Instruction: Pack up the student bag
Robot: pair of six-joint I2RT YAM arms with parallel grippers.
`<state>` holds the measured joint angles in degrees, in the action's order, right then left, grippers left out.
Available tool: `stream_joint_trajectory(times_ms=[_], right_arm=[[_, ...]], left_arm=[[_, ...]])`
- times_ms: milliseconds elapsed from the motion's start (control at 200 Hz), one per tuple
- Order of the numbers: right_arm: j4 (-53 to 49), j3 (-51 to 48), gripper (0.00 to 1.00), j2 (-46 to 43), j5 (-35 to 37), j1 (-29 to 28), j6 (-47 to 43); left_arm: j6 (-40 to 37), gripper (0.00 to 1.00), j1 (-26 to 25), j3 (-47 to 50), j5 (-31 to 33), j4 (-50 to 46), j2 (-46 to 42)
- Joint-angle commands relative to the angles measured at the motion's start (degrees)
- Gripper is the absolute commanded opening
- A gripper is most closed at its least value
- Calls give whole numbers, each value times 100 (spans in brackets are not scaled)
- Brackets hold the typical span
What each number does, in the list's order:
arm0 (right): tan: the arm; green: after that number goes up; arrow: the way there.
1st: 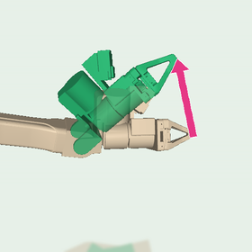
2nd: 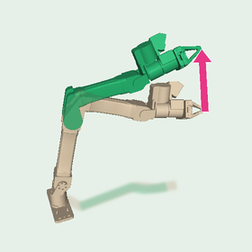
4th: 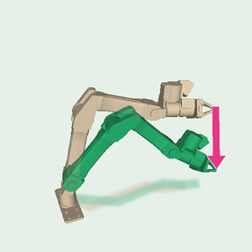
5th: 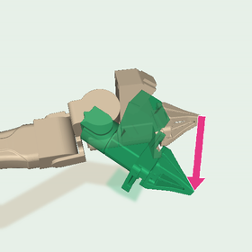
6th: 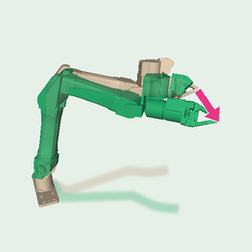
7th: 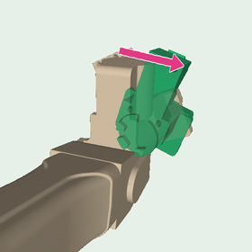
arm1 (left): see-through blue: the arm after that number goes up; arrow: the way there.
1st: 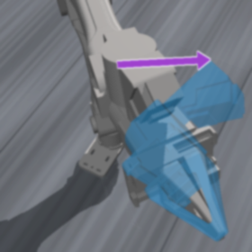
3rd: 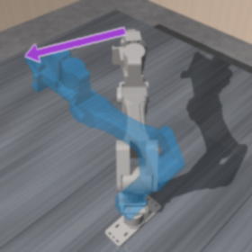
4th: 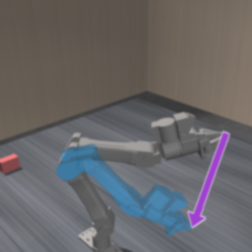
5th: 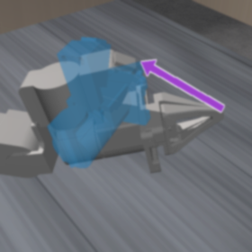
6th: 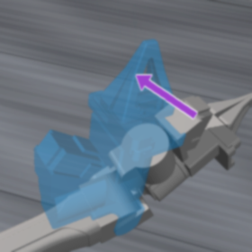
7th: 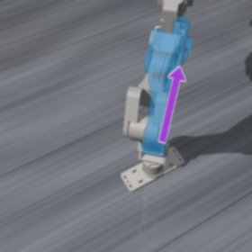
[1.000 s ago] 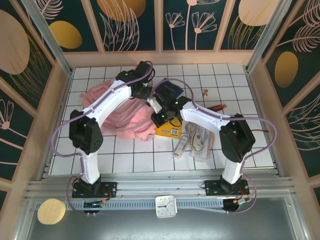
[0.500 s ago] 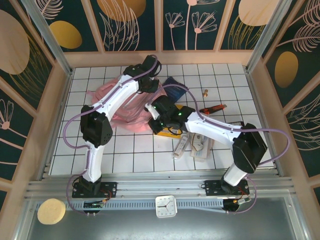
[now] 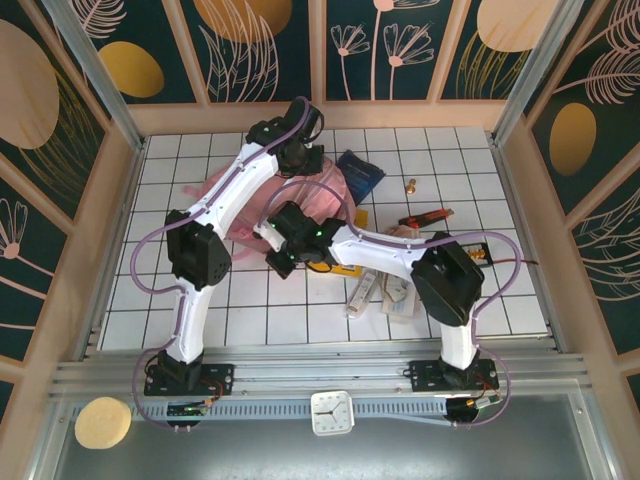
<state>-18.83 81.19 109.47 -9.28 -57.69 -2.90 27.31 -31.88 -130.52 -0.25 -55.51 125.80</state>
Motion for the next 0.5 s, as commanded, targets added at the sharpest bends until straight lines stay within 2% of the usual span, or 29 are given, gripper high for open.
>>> stream_joint_trajectory(times_ms=[0, 145, 365, 490], right_arm=[[661, 225, 0, 219, -416, -146, -314], [1028, 556, 0, 700, -734, -163, -400], [1375, 1474, 0, 1514, -722, -40, -320], [1792, 1080, 0, 1308, -365, 21, -180]], left_arm=[[356, 0, -47, -395, -536, 402, 41], [433, 0, -47, -414, -623, 400, 19], [491, 0, -47, -345, -646, 317, -40], [410, 0, -38, -433, -479, 204, -93]])
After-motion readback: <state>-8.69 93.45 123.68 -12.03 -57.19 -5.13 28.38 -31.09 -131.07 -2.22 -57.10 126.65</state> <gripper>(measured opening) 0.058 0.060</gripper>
